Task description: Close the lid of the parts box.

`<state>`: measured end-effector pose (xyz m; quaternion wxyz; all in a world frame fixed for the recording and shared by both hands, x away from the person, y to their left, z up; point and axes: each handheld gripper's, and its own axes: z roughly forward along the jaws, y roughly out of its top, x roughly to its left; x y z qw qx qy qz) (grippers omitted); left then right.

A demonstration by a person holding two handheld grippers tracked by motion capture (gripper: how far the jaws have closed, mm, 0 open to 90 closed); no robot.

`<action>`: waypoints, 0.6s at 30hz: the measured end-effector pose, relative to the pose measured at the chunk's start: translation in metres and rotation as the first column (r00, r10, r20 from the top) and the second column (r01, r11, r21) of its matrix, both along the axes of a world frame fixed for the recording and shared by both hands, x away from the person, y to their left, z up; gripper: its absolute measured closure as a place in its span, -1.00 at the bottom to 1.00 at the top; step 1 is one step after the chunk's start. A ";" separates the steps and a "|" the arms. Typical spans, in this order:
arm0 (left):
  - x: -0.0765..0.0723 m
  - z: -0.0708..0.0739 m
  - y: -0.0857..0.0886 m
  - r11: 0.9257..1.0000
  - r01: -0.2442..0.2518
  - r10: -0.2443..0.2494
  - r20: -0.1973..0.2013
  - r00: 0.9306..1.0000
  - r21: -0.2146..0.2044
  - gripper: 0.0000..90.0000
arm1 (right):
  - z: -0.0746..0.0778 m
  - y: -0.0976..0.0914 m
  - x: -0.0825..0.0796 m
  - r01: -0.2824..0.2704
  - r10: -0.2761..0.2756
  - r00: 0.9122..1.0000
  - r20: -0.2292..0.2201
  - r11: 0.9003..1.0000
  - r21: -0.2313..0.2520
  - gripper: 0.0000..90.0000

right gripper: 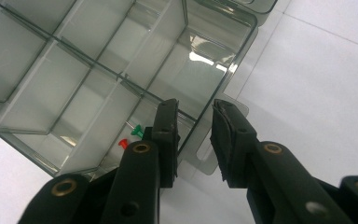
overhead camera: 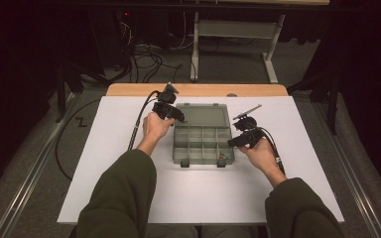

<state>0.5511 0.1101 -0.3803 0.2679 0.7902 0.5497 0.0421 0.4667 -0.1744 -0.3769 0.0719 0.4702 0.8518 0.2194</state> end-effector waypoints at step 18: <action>0.016 -0.017 0.009 0.996 -0.044 0.036 -0.101 0.994 -0.079 0.27 | 0.000 0.000 0.000 -0.002 0.002 1.000 -0.001 1.000 -0.002 0.63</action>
